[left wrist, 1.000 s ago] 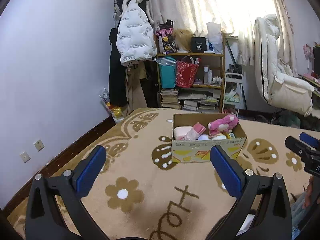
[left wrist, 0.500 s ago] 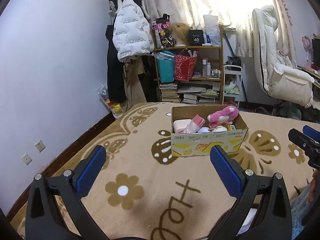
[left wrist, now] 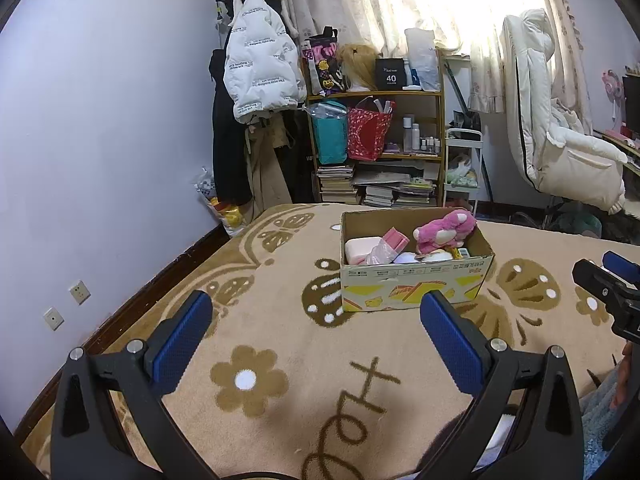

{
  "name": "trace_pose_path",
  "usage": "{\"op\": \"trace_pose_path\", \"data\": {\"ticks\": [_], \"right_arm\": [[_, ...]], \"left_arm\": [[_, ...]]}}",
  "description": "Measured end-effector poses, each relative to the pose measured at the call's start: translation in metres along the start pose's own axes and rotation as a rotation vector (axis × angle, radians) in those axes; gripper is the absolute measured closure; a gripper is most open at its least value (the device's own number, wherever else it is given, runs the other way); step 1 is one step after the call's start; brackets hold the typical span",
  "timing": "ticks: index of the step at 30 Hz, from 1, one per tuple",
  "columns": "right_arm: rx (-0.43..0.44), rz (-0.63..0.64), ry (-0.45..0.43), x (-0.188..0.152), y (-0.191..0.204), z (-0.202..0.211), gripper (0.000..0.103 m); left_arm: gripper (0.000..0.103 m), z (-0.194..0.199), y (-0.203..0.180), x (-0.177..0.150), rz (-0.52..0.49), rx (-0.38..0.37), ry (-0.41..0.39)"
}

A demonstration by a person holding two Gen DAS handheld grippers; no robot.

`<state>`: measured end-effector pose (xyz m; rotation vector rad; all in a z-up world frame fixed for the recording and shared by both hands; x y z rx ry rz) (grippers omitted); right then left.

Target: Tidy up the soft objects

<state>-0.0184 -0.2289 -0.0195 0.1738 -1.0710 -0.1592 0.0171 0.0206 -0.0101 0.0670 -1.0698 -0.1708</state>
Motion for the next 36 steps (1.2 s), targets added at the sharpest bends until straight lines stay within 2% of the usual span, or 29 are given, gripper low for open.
{"op": "trace_pose_path", "data": {"ticks": [36], "right_arm": [[-0.007, -0.009, 0.003, -0.0035, -0.0048, -0.0009, 0.0]], "left_arm": [[0.0, 0.0027, -0.0007, -0.0066, -0.012, -0.004, -0.006]]}}
Point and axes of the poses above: each gripper's, at about its wrist camera, not at the fingertips, and z roughly against the way its jaws point, y to its left, x to its top, the point moved 4 cm from there along -z, roughly the way its jaws point, and after that the axes turned 1 degree about -y, right-handed, at the moved point
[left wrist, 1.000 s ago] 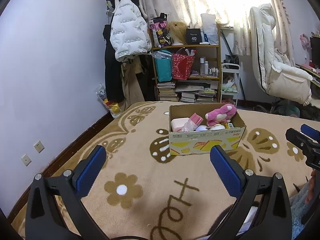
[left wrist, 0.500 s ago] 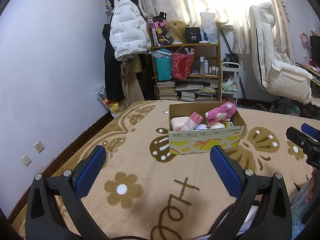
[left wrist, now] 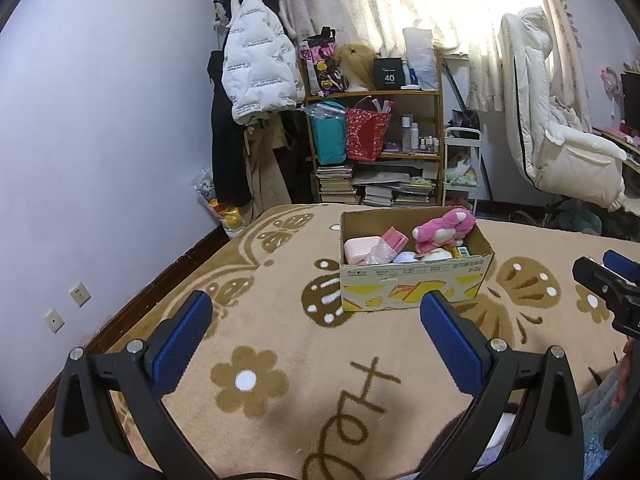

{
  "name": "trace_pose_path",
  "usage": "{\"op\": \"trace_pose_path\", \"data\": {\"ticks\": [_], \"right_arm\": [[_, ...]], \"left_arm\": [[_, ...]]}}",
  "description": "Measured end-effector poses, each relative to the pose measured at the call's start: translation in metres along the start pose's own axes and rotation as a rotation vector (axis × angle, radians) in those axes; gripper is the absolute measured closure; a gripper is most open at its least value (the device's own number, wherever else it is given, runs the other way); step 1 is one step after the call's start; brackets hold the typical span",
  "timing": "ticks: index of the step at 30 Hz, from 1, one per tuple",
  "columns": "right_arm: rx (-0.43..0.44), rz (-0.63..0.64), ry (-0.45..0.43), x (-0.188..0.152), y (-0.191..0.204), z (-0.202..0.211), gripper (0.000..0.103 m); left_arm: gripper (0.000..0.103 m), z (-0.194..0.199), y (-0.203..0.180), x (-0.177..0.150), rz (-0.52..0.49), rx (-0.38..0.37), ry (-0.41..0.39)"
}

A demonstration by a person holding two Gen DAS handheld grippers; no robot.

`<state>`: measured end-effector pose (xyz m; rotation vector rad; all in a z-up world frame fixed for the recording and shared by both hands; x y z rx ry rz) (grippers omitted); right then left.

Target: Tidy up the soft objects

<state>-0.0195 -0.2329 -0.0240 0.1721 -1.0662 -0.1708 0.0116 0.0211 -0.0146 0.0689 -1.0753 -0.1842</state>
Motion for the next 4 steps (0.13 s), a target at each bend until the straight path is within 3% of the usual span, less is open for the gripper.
{"op": "trace_pose_path", "data": {"ticks": [4], "right_arm": [[0.002, 0.0, 0.0, 0.0005, -0.0013, 0.0001, 0.0]], "left_arm": [[0.0, 0.0008, -0.0006, 0.0007, -0.005, -0.007, -0.001]]}}
Point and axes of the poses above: each gripper's, at about its wrist camera, not at the fingertips, and z roughly against the way its jaws point, y to its left, x to its top, the point moved 4 cm from there along -z, roughly the way its jaws point, and after that the axes turned 1 degree about -y, right-handed, at the moved point
